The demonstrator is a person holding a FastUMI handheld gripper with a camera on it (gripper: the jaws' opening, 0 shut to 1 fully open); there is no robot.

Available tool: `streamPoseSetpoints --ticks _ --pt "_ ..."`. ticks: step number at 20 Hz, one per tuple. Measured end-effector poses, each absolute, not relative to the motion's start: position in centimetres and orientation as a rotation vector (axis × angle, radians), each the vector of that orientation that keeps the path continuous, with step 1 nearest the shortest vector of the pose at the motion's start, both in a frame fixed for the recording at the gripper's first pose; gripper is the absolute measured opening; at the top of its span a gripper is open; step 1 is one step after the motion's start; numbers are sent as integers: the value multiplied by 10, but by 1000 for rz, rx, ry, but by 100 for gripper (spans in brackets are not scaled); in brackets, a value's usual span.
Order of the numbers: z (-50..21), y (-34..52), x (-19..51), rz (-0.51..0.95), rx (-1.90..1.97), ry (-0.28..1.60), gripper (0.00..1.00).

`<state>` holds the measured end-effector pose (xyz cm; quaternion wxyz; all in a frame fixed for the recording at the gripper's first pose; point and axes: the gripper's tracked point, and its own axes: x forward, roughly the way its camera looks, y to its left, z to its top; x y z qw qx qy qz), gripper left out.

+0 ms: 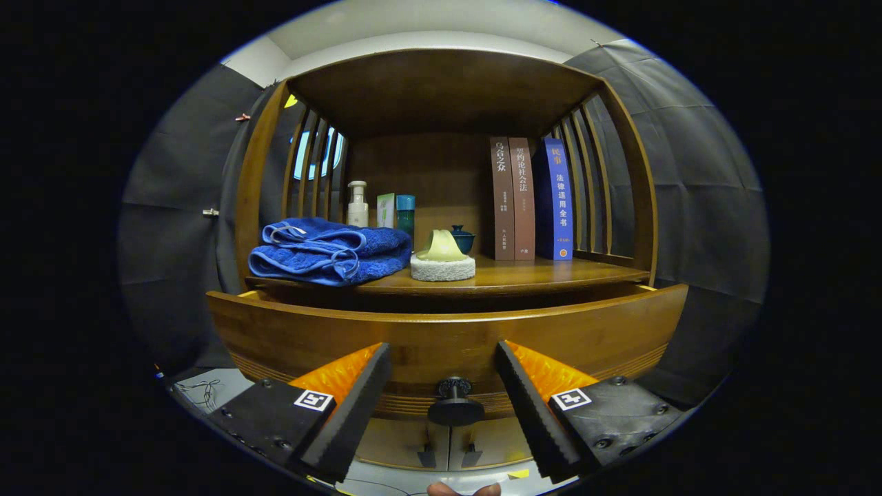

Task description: Pull open the drawer, take out the items inside it, and place them on the countertop above the cabinet.

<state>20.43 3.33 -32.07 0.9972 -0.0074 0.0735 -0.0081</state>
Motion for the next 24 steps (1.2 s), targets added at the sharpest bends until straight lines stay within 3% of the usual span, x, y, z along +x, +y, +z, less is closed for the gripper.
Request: streamPoseSetpoints --ticks 15,24 --pt "-314 33 249 -6 31 189 99" --pt "-201 42 181 41 42 89 98"
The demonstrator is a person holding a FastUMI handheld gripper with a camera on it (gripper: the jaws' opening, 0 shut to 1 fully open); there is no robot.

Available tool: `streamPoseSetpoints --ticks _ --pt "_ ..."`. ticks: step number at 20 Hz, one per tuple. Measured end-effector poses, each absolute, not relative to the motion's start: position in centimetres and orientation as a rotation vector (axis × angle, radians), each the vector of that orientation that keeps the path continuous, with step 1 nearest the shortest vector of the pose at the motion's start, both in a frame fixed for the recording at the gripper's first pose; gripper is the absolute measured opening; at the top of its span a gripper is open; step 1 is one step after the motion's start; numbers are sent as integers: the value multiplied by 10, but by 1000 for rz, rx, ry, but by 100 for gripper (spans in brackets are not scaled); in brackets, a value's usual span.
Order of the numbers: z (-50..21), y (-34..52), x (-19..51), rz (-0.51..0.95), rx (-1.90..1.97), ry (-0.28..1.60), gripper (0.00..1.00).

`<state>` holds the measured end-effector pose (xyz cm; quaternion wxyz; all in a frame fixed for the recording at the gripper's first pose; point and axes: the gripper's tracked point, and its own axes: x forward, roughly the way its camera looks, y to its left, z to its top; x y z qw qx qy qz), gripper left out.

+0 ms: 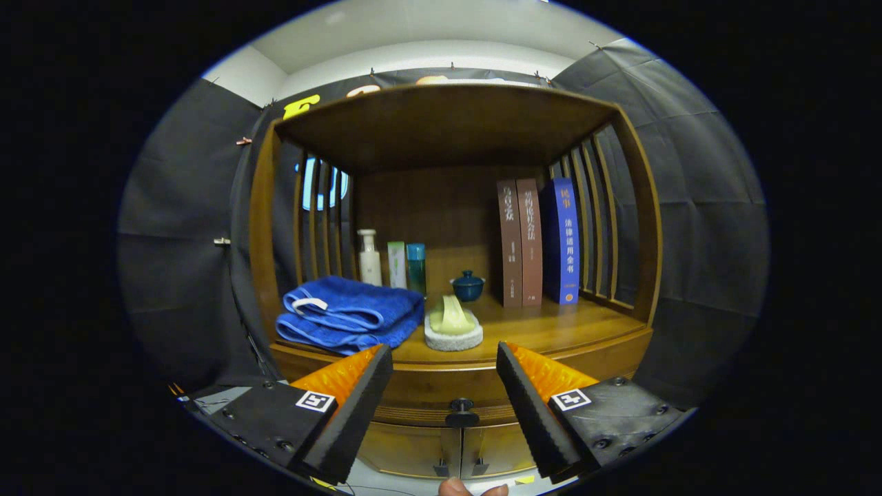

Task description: Pull open the drawer, take out the items inside it, and place them on the countertop above the cabinet.

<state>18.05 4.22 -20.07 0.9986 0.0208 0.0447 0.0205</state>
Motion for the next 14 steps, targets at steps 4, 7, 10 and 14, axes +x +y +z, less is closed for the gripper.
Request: streamPoseSetpoints --ticks 4,7,10,14 --pt "-156 42 142 46 32 77 98" --pt "-129 32 119 26 31 77 98" --pt "-105 35 97 30 23 87 98" --pt "-84 32 74 25 9 83 98"
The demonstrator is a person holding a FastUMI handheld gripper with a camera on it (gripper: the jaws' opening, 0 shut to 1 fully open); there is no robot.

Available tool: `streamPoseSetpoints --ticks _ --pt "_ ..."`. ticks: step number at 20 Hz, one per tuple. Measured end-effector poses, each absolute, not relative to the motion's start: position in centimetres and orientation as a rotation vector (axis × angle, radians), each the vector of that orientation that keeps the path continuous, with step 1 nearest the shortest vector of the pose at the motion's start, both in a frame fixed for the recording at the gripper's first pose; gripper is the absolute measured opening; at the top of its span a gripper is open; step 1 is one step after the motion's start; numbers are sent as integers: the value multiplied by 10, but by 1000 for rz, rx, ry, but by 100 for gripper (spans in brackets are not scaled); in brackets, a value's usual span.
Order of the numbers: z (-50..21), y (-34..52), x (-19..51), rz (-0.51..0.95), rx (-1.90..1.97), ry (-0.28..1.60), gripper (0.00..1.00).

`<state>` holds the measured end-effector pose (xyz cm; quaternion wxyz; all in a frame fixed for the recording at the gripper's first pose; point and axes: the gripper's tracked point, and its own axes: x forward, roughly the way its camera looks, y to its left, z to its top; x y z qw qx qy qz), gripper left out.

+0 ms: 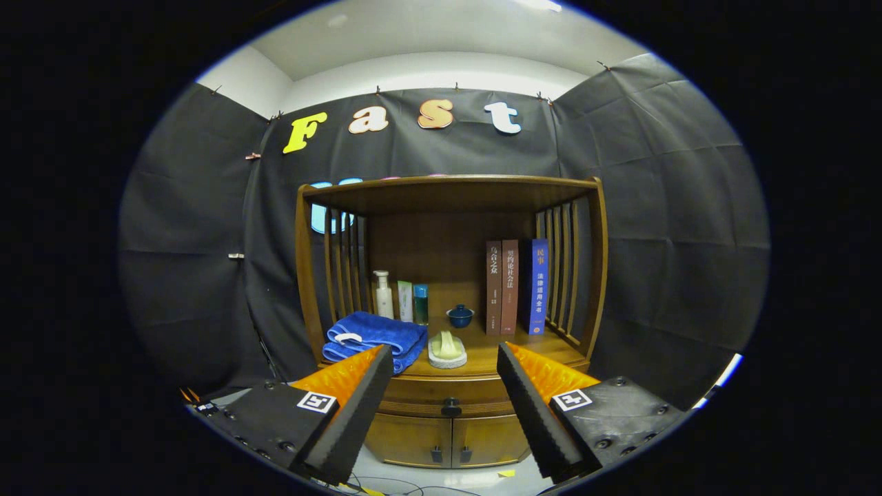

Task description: Pull open the drawer, take out the items inside it, and place them on the countertop above the cabinet.

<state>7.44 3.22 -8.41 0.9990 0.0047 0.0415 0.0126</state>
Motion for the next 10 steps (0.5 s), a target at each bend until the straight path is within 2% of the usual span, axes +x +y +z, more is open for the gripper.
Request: streamPoseSetpoints --ticks 10 --pt "-77 40 46 91 36 104 98"
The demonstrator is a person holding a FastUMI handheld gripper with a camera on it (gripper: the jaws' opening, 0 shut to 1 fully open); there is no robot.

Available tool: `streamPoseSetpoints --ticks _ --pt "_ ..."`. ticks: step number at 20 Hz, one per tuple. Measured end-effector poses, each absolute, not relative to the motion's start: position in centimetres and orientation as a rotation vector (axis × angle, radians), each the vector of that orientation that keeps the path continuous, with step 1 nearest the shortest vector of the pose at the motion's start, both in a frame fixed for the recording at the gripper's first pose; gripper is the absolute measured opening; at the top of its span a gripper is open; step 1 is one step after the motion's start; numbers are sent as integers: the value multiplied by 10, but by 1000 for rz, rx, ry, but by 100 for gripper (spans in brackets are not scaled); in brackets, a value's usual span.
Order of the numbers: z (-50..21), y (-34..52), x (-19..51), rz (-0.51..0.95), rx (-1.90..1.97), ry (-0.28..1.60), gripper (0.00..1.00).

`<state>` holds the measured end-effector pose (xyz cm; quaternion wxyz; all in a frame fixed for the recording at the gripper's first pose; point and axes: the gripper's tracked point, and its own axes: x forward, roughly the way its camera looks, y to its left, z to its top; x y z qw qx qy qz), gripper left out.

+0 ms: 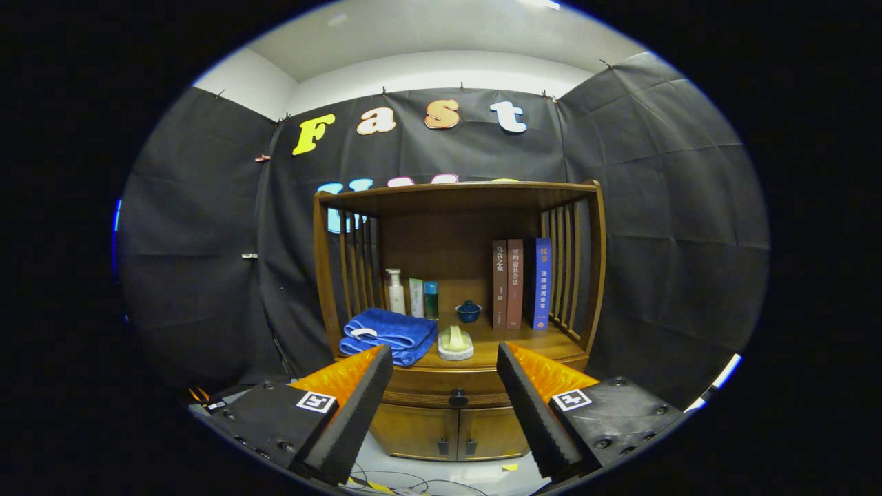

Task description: Pull open the drawer, take out the items inside it, and place them on the countertop above the cabinet.

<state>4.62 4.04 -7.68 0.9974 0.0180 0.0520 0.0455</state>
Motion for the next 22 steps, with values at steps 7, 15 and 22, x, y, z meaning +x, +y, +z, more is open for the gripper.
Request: streamPoseSetpoints --ticks 7,15,22 --pt "-73 20 38 88 54 112 98" --pt "-73 15 39 72 30 117 98" --pt "-70 19 35 86 54 101 98"
